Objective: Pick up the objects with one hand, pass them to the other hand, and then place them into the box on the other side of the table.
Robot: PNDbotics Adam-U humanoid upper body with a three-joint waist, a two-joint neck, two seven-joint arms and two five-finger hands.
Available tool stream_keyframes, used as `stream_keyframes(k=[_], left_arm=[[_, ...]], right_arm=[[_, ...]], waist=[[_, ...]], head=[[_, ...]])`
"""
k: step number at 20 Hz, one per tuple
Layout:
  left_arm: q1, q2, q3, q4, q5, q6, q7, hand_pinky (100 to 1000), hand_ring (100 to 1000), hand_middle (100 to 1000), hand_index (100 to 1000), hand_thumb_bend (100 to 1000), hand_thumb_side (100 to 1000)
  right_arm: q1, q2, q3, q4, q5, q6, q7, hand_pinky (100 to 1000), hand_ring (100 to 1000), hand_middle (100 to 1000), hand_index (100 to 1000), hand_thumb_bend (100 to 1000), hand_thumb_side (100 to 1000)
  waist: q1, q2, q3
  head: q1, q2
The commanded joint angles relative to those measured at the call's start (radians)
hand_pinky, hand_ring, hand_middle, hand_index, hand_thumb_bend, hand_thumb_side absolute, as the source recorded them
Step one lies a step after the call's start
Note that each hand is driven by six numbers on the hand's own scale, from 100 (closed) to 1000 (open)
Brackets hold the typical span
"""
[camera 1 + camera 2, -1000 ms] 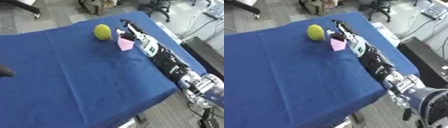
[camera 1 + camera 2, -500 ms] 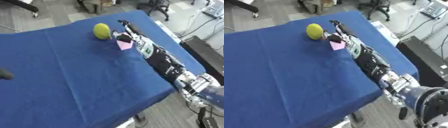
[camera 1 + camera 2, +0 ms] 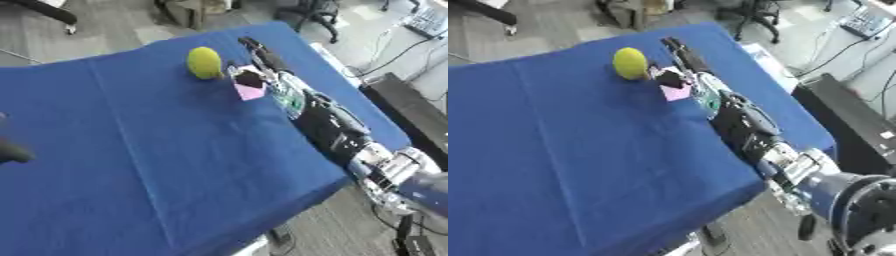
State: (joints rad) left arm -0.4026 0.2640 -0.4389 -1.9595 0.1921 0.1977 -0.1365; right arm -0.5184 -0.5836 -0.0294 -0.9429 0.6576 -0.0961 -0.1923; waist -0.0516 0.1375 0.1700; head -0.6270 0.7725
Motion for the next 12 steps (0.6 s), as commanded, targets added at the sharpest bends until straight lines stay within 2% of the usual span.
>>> stream_keyframes(k=[1,12], left_arm=[[-0.008,0.002,0.0,-0.01,-0.006,-0.002,-0.005,792,612,551,820,278,972],[-0.013,0.006,-0.004,-0.011,-0.01,0.0,-0.008,792,611,551,821,277,976]], right_arm=[[-0.007,-0.02,-0.004,0.005,0.007,0.007,0.007,1000,1000,987,1000,100,769],[0.002,-0.013,-0.006,0.054,-0.008,0.027,0.043,1000,994,973,1000,100,853]], waist=[[-0.002,-0.011,0.0],[-0.006,-0.005,0.006]], head=[[-0.003,-0.002],[-0.002,-0.002]])
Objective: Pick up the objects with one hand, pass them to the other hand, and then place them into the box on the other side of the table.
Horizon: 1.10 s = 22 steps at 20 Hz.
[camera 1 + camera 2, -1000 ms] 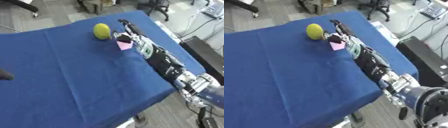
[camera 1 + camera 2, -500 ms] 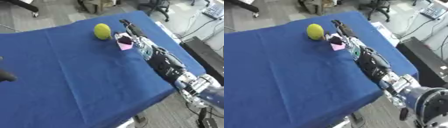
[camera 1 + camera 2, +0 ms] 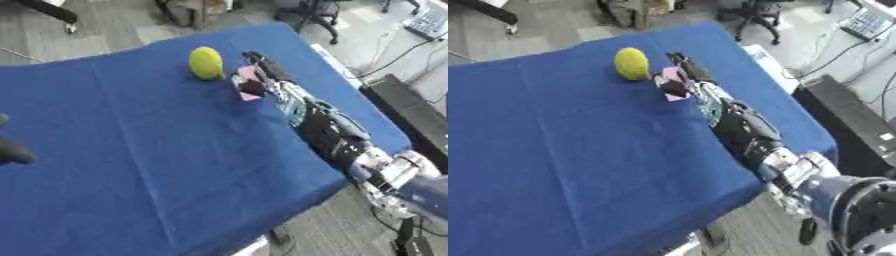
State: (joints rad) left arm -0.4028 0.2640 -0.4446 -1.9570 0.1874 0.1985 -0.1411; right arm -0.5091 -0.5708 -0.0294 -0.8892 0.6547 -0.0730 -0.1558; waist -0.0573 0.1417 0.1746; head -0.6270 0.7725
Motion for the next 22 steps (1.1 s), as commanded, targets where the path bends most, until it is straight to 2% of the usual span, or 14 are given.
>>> stream_keyframes(k=[1,16,18,20,22], left_arm=[[-0.013,0.006,0.002,-0.014,-0.005,-0.001,-0.003,792,611,551,821,277,976],[-0.009,0.002,0.0,-0.011,-0.006,0.0,-0.003,792,611,551,821,281,979],[-0.009,0.002,0.0,-0.011,-0.005,0.0,-0.003,792,611,551,821,281,979],[-0.009,0.001,-0.001,-0.011,-0.005,-0.001,-0.003,792,611,551,822,282,980],[-0.008,0.001,-0.001,-0.011,-0.005,0.0,-0.003,792,611,551,822,282,980]], right_arm=[[-0.007,-0.026,-0.005,0.003,-0.005,0.005,0.01,1000,993,970,1000,100,856],[0.005,-0.024,-0.005,0.054,0.034,0.055,0.047,1000,994,970,1000,100,879],[0.007,-0.024,-0.004,0.058,0.042,0.063,0.052,992,988,971,1000,100,829],[0.008,-0.024,-0.003,0.062,0.049,0.069,0.061,972,972,967,1000,100,739],[0.009,-0.023,-0.003,0.062,0.056,0.074,0.069,912,933,951,1000,100,604]], waist=[[-0.001,-0.009,0.001],[-0.003,-0.01,0.004],[-0.003,-0.011,0.004],[-0.003,-0.011,0.003],[-0.003,-0.011,0.003]], head=[[-0.002,-0.002],[-0.004,-0.002],[-0.005,-0.002],[-0.005,-0.002],[-0.005,-0.002]])
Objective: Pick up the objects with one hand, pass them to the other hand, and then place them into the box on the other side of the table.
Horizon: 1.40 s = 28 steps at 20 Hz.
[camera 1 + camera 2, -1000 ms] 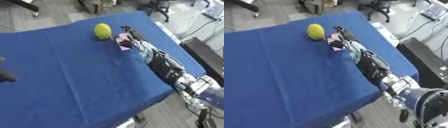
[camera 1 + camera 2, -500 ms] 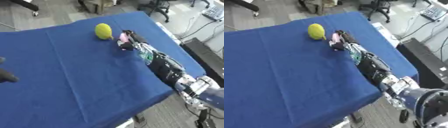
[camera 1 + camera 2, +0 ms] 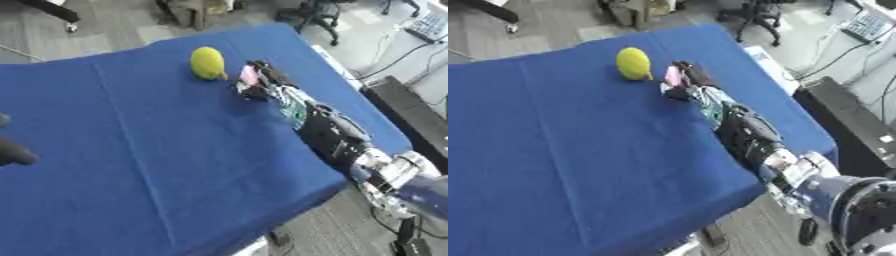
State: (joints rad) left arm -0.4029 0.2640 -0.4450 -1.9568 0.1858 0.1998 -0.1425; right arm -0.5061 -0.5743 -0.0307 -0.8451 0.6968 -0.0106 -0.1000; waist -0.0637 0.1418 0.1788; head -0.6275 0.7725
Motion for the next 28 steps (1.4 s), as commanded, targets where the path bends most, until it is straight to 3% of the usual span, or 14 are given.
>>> stream_keyframes(k=[1,2,6,10,13,20,24,28], left_arm=[[-0.008,0.001,0.0,-0.011,-0.003,-0.002,-0.001,792,611,551,822,282,981],[-0.008,0.001,0.0,-0.011,-0.003,-0.002,-0.001,792,611,551,823,282,982],[-0.008,0.0,0.0,-0.011,-0.002,-0.001,0.0,792,611,551,823,281,982],[-0.008,0.0,0.0,-0.011,-0.001,-0.001,0.002,793,611,550,823,280,984],[-0.007,-0.001,0.0,-0.009,-0.001,0.0,0.002,793,612,550,823,280,985],[0.004,-0.004,0.007,0.008,-0.005,-0.001,0.014,793,611,547,823,282,995],[0.019,-0.01,0.011,0.053,-0.014,0.002,0.039,792,612,545,823,286,1000],[0.032,-0.023,0.01,0.137,-0.035,0.01,0.077,789,610,544,823,266,1000]], right_arm=[[0.006,-0.019,-0.003,0.016,0.015,0.013,0.014,854,885,926,1000,100,446],[0.006,-0.019,-0.004,0.013,0.017,0.014,0.012,778,818,902,1000,100,236],[0.007,-0.017,-0.008,0.002,0.009,0.007,-0.013,624,669,818,947,100,204],[0.009,-0.014,-0.013,-0.01,-0.01,-0.015,-0.067,460,525,641,785,100,198],[0.009,-0.008,-0.018,-0.033,-0.038,-0.039,-0.127,396,479,527,696,100,209],[0.02,0.015,-0.012,-0.185,-0.135,-0.107,-0.206,356,456,485,667,100,308],[0.042,0.039,0.007,-0.368,-0.2,-0.14,-0.184,355,456,483,671,100,414],[0.073,0.079,0.035,-0.605,-0.268,-0.151,-0.126,361,459,485,674,100,450]], waist=[[0.004,-0.011,-0.001],[0.004,-0.011,-0.001],[0.004,-0.01,-0.001],[0.004,-0.01,-0.002],[0.005,-0.011,-0.003],[0.007,-0.017,-0.017],[0.01,-0.025,-0.035],[0.012,-0.03,-0.051]], head=[[-0.004,-0.002],[-0.004,-0.002],[-0.003,-0.002],[0.0,-0.002],[0.003,-0.002],[0.044,-0.002],[0.125,-0.002],[0.228,-0.002]])
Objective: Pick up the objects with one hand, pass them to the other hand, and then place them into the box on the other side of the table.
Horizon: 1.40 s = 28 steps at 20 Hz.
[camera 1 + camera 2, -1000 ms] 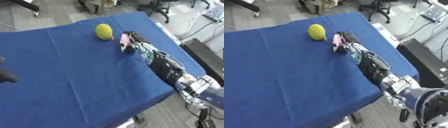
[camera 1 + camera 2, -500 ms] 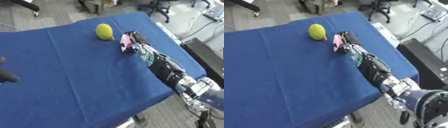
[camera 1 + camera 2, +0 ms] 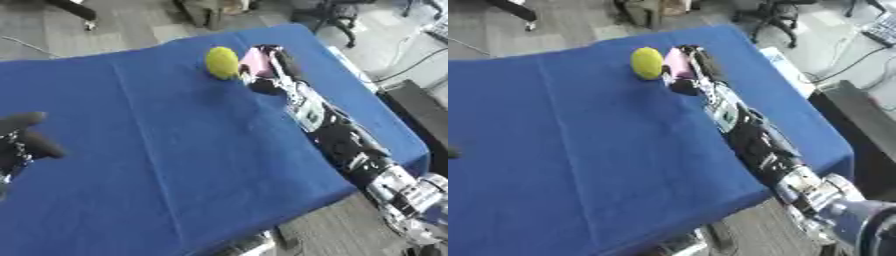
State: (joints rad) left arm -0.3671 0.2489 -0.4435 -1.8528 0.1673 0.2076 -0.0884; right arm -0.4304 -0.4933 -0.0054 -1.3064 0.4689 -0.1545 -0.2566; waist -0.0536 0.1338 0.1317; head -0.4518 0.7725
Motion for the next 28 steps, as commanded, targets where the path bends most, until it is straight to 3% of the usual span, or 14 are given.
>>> stream_keyframes(k=[1,7,12,16,19,23,28], left_arm=[[-0.001,-0.012,0.008,0.059,-0.024,0.004,0.034,789,611,545,824,261,1000],[-0.005,-0.034,-0.01,0.176,-0.059,-0.015,0.044,790,619,554,825,265,1000],[-0.028,-0.053,-0.037,0.222,-0.075,-0.034,0.012,793,628,566,831,264,1000],[-0.052,-0.057,-0.045,0.2,-0.182,-0.081,0.025,795,644,583,837,186,1000],[-0.067,-0.057,-0.052,0.157,-0.311,-0.142,0.065,803,675,617,848,126,886],[-0.086,-0.068,-0.078,0.099,-0.435,-0.228,0.108,807,702,648,853,226,699],[-0.099,-0.075,-0.115,0.052,-0.5,-0.303,0.145,808,713,665,855,289,570]], right_arm=[[0.004,0.008,0.018,-0.206,-0.057,-0.009,0.047,361,459,485,673,100,466],[0.034,0.077,0.087,-0.515,-0.163,-0.013,0.13,367,460,489,674,100,470],[0.043,0.12,0.164,-0.673,-0.248,-0.027,0.209,374,463,491,674,100,470],[0.04,0.154,0.212,-0.692,-0.324,-0.039,0.266,375,464,489,677,100,470],[0.045,0.185,0.236,-0.693,-0.393,-0.01,0.303,371,461,485,680,100,470],[0.046,0.219,0.255,-0.694,-0.48,0.033,0.344,370,460,481,681,100,470],[0.044,0.237,0.26,-0.685,-0.566,0.082,0.364,369,459,478,683,100,470]], waist=[[0.003,-0.023,-0.006],[0.001,-0.025,-0.011],[-0.005,-0.028,-0.009],[-0.009,-0.032,-0.006],[-0.013,-0.036,-0.007],[-0.018,-0.039,-0.008],[-0.023,-0.04,-0.005]], head=[[0.078,-0.002],[0.195,-0.002],[0.256,-0.002],[0.277,-0.002],[0.28,-0.002],[0.28,-0.002],[0.269,-0.002]])
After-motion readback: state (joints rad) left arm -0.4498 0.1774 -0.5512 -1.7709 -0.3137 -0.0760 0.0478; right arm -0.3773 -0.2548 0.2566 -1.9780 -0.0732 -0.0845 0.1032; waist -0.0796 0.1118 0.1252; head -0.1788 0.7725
